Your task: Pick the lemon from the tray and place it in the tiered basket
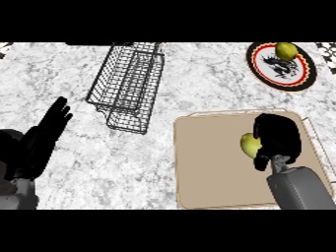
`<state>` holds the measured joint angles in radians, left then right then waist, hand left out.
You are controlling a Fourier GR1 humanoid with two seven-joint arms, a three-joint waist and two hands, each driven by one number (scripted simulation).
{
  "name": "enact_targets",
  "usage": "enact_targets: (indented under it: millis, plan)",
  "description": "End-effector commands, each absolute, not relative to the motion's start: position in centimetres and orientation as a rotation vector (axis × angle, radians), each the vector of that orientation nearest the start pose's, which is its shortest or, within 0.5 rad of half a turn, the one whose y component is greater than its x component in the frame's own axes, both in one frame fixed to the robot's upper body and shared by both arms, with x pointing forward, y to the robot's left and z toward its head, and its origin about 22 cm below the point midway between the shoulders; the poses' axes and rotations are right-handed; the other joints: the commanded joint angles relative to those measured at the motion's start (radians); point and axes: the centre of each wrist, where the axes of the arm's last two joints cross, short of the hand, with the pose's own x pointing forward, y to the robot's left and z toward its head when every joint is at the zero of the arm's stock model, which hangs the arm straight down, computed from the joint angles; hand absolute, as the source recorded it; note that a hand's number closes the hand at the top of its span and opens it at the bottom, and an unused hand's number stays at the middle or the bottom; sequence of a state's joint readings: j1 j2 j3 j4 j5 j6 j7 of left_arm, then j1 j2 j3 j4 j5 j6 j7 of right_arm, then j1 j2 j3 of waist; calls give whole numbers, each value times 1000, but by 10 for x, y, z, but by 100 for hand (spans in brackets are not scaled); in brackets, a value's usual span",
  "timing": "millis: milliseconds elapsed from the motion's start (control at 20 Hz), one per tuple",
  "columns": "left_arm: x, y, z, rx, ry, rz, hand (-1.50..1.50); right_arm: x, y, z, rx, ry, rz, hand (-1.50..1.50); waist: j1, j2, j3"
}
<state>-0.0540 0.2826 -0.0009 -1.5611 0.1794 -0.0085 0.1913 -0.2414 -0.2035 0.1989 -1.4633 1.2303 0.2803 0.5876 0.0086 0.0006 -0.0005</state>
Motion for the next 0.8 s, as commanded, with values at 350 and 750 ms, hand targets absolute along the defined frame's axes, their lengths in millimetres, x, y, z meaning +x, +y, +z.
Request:
enact_targets:
  millis: [350, 750]
  plan:
    - [252, 283, 27, 51, -1410, -75, 0, 313, -251, 100, -975, -1671, 808, 150, -14, -3, 3]
    - [242, 296, 10, 87, -1424, -82, 0, 300, -227, 175, -768, -1882, 773, 150, -11, -4, 0]
